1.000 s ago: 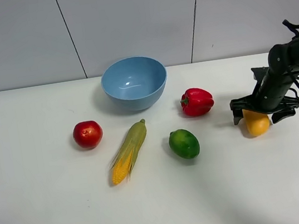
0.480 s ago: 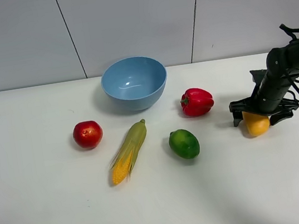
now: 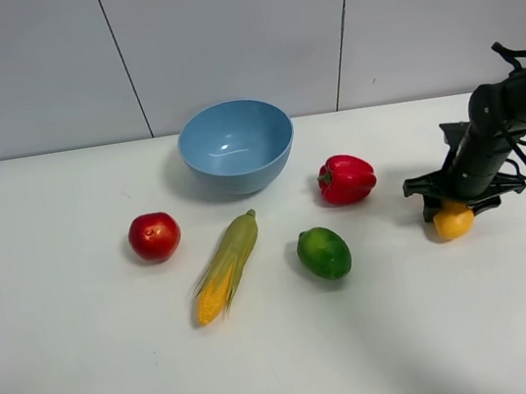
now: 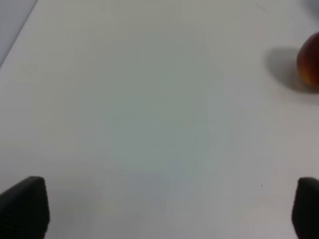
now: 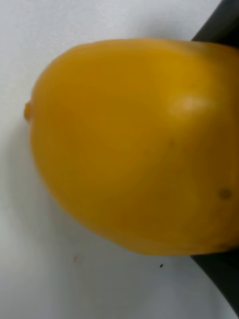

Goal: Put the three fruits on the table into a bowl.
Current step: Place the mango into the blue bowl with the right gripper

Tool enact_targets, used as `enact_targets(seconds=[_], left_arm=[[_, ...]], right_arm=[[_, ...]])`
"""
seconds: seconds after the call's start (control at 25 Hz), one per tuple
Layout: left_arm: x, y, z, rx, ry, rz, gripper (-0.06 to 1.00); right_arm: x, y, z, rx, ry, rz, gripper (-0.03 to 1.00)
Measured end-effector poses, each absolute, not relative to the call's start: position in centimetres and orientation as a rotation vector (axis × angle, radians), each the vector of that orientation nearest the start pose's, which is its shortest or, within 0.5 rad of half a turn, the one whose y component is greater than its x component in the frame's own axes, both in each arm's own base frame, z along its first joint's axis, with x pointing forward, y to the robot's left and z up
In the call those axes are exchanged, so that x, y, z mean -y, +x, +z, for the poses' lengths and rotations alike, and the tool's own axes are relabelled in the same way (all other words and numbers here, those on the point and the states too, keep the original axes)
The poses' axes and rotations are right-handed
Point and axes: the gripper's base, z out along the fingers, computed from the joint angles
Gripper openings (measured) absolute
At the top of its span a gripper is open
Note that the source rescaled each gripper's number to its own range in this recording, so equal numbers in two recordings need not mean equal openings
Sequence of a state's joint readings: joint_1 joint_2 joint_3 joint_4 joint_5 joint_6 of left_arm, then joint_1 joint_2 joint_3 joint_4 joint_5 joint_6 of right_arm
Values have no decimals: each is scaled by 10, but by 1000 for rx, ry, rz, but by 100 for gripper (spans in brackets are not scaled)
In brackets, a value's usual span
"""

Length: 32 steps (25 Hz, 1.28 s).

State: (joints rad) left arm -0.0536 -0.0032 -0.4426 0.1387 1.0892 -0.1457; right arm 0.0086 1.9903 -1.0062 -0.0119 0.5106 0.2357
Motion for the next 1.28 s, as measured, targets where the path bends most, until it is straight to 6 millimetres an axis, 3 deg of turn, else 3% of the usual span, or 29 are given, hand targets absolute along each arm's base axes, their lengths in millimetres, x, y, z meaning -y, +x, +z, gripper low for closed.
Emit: enact_targets(seconds=[0.92, 1.04, 1.28], left_arm=[[-11, 0, 260, -2116, -102, 50, 100], [-11, 0, 260, -2116, -102, 50, 100], [-11, 0, 259, -2117, -102, 50, 100]], right_arm=[[-2, 338, 98, -2958, 322, 20, 4], [-2, 337, 111, -2941, 320, 22, 4], [-2, 331, 157, -2847, 309, 35, 4]])
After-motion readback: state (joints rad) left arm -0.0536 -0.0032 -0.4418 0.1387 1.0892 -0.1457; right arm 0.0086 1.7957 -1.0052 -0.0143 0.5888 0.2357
